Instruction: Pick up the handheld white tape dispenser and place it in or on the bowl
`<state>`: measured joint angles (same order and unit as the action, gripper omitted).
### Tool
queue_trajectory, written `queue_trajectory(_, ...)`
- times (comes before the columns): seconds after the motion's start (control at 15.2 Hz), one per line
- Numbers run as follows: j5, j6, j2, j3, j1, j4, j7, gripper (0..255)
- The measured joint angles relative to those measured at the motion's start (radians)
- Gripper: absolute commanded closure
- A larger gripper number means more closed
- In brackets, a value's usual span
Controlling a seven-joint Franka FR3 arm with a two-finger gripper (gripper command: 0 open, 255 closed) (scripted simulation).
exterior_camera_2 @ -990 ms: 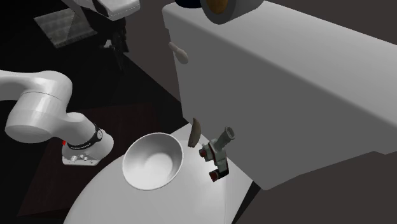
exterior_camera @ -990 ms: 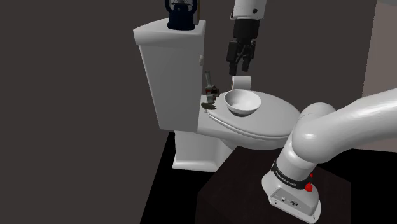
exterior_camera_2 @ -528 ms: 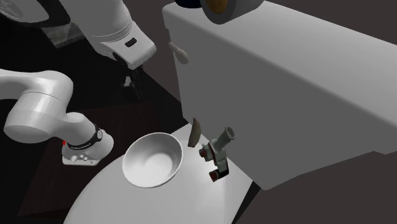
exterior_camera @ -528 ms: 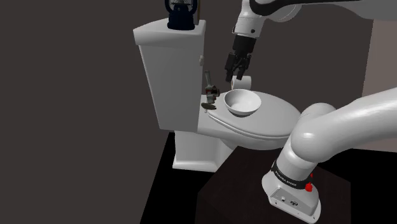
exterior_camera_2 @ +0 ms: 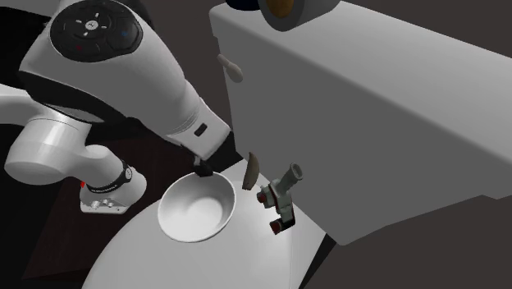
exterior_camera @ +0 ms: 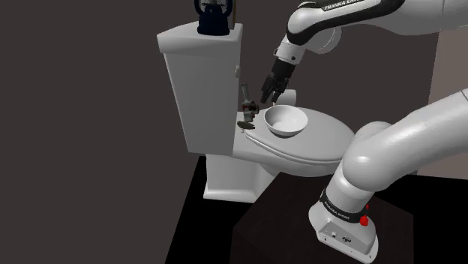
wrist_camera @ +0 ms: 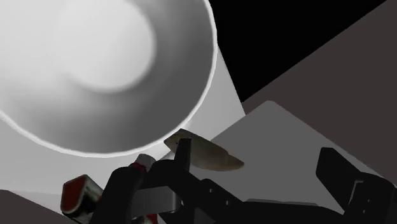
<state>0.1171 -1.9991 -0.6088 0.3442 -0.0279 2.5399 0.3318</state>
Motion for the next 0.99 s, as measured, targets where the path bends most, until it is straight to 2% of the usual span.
queue_trajectory(0.33,0.098,-0.168,0.144,0.137,0.044,-0.009,0.173,0)
queue_trajectory(0.53,0.207,-0.249,0.254,0.23,0.097,-0.036,0.307,0)
queue_trajectory(0.79,0.447,-0.301,0.457,0.358,0.188,-0.125,0.542,0)
queue_trajectory(0.86,0.516,-0.294,0.509,0.382,0.199,-0.152,0.605,0)
queue_trajectory(0.99,0.6,-0.286,0.57,0.399,0.206,-0.182,0.677,0)
